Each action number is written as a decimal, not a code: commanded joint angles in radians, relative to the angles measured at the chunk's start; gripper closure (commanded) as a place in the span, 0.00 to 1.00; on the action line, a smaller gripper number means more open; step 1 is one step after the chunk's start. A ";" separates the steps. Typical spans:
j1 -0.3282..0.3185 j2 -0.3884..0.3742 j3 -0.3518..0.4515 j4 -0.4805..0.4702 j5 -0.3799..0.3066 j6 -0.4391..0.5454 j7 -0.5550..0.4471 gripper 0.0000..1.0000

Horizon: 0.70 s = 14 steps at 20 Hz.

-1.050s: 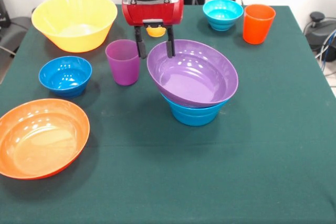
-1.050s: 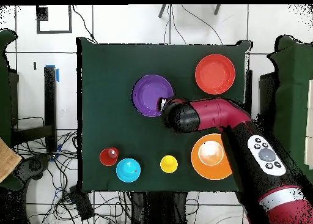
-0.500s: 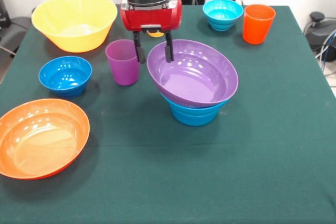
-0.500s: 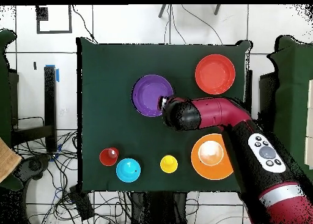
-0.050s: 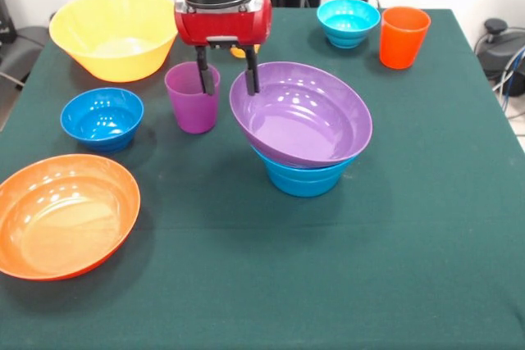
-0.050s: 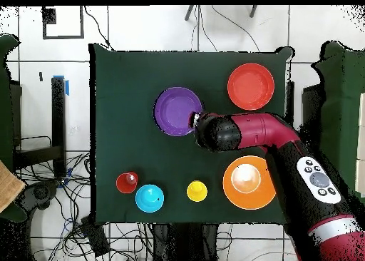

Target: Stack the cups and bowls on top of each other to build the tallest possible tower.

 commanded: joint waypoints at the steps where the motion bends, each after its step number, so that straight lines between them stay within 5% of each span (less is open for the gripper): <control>1: -0.008 0.020 0.051 -0.039 -0.022 0.119 -0.228 0.00; 14: -0.017 0.042 0.063 -0.048 -0.042 0.115 -0.225 0.00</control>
